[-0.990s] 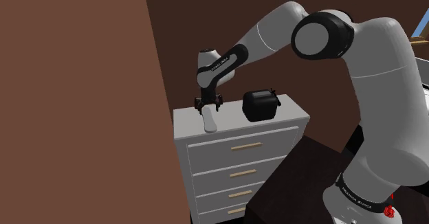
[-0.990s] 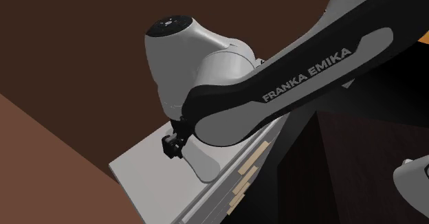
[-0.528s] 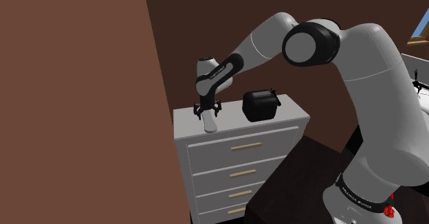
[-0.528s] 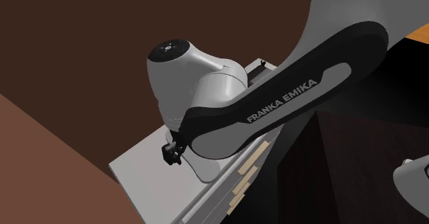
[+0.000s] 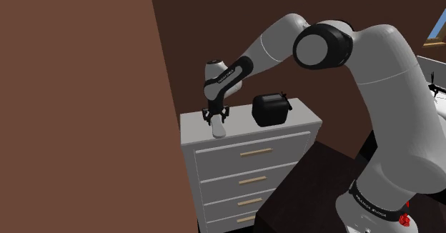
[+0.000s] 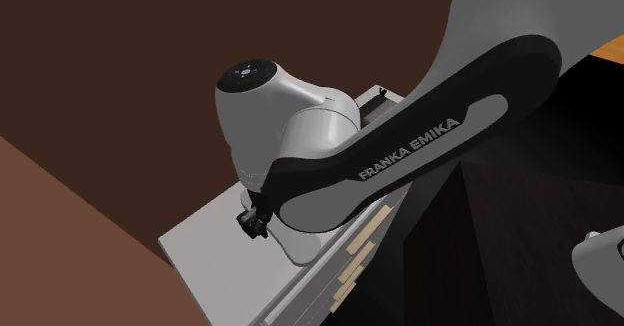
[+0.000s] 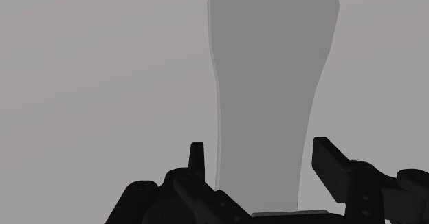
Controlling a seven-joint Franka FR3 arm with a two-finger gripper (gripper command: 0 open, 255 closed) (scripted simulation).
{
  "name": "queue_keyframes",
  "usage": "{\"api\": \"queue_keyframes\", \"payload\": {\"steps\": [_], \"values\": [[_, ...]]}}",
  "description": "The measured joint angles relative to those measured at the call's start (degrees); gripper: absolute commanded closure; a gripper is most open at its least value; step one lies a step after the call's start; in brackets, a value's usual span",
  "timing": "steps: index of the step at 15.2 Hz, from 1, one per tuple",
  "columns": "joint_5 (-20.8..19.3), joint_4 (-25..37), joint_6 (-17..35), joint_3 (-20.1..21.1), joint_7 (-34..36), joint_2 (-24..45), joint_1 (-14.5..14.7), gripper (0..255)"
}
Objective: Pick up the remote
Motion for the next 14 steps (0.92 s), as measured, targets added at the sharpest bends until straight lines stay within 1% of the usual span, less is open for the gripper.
{"api": "queue_keyframes", "payload": {"steps": [4,14], "values": [[0.01,-0.08,-0.29,0.01,-0.04,-0.32,-0.03,255],[0.31,0.24,-5.18,0.27,-0.17,-4.85,-0.20,255]]}}
